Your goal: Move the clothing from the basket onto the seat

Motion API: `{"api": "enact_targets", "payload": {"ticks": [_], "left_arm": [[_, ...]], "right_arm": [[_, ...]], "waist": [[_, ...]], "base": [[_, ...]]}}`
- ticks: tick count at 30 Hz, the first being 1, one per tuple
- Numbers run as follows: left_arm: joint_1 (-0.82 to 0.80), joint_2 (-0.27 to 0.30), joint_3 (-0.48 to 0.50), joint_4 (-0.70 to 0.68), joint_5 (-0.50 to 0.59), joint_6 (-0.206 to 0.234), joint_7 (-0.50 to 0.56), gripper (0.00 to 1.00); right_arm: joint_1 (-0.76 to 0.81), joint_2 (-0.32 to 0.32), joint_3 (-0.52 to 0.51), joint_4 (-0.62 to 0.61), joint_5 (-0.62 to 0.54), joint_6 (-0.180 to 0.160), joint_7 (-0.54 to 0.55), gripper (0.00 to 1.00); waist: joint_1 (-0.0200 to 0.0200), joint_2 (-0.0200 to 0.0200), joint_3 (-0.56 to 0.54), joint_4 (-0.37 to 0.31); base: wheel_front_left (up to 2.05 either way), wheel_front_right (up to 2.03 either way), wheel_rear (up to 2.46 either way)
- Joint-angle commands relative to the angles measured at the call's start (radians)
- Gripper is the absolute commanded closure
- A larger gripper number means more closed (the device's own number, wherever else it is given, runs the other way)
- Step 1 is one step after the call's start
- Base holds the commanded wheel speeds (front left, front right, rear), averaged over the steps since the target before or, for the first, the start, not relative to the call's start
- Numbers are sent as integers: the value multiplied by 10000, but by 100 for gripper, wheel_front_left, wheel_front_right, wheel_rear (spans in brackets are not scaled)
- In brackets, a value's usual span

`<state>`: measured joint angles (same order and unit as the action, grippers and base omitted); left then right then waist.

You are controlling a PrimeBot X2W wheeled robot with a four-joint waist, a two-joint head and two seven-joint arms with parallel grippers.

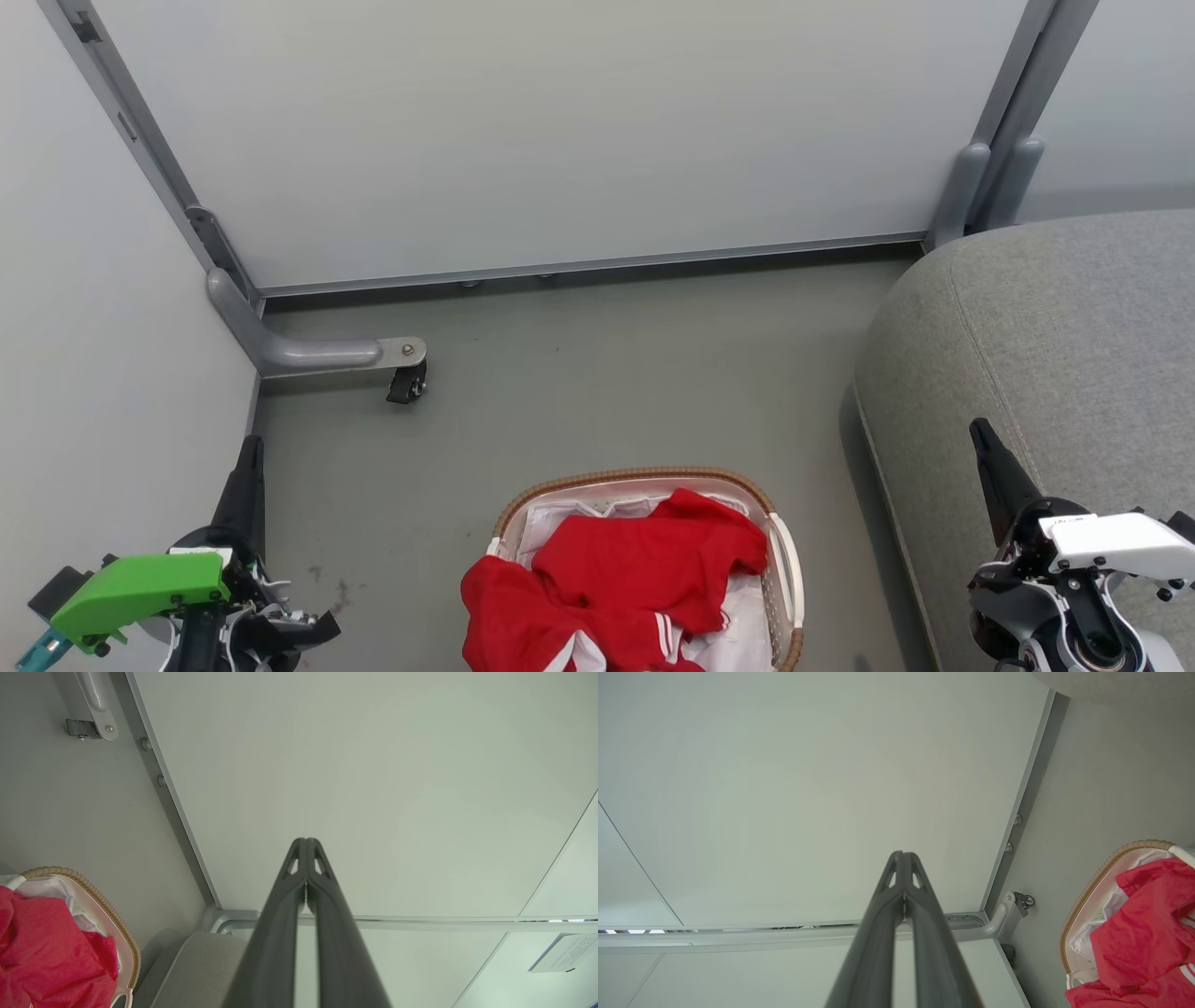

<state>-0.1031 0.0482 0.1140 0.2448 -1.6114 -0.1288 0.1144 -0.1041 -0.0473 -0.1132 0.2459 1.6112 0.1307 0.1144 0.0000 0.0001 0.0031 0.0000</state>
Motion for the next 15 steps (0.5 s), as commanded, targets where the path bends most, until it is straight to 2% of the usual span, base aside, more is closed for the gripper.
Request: {"api": "enact_targets", "payload": {"ticks": [1,15], "left_arm": [[-116,39,21,-13,-33,-46,21,100],[-116,40,21,-13,-33,-46,21,100]], "right_arm": [[-86,-60,-19,-34,36,0,23,100],[-86,-60,-19,-34,36,0,23,100]], "waist": [[0,-1,0,0],[0,-1,0,0]], "base": [[0,0,0],[0,0,0]]}}
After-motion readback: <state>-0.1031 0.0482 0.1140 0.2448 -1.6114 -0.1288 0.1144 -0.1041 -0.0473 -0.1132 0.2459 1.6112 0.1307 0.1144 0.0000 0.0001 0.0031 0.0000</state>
